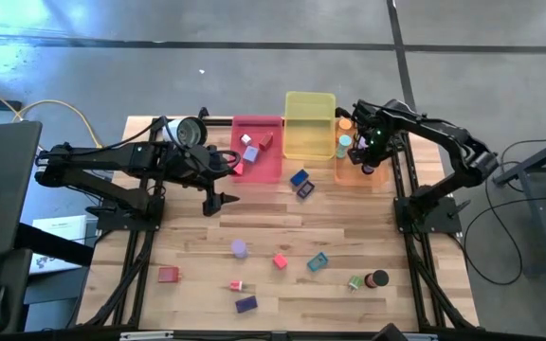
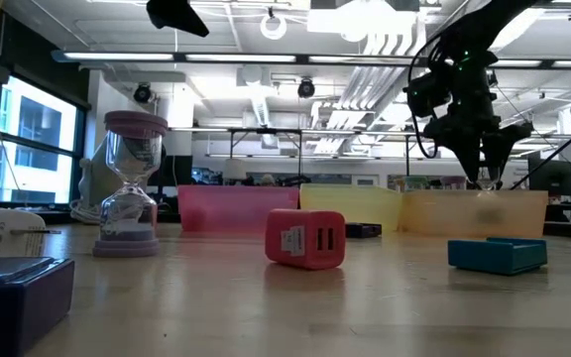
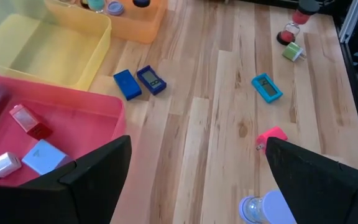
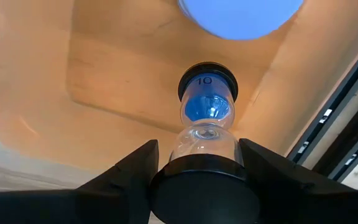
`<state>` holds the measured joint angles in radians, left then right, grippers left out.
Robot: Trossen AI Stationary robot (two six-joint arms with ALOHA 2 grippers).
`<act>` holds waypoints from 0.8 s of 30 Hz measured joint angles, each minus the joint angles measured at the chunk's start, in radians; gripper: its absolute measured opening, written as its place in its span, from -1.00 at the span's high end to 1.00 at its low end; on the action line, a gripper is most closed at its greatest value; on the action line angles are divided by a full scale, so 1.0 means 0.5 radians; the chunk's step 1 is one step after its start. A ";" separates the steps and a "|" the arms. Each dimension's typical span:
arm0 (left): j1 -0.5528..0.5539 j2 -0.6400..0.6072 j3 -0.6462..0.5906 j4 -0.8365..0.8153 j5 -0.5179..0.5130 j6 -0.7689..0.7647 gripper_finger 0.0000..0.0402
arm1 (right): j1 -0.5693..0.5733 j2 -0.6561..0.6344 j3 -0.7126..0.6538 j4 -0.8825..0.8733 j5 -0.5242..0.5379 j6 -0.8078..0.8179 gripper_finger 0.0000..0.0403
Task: Pick & Place Office items
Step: Put the black blue hourglass into the orange bin
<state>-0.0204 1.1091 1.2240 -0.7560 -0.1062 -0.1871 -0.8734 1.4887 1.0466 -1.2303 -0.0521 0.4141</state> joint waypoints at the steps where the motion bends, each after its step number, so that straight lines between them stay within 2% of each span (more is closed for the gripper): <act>1: 0.000 0.000 0.000 0.000 0.000 0.000 -0.81 | 0.000 0.000 0.000 0.000 0.000 0.000 -0.02; 12: 0.000 0.000 0.000 0.000 0.001 -0.030 -0.81 | 0.000 0.000 0.000 0.070 0.029 -0.103 -0.05; 18: -0.001 0.000 0.000 0.000 0.001 -0.032 -0.81 | 0.000 0.000 0.000 0.078 0.021 -0.093 -0.37; 24: -0.001 0.000 0.000 0.000 0.001 -0.031 -0.81 | 0.000 0.000 0.000 0.080 0.163 0.010 -0.65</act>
<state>-0.0208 1.1091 1.2240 -0.7559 -0.1059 -0.2028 -0.8734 1.4887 1.0466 -1.1904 0.0295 0.4192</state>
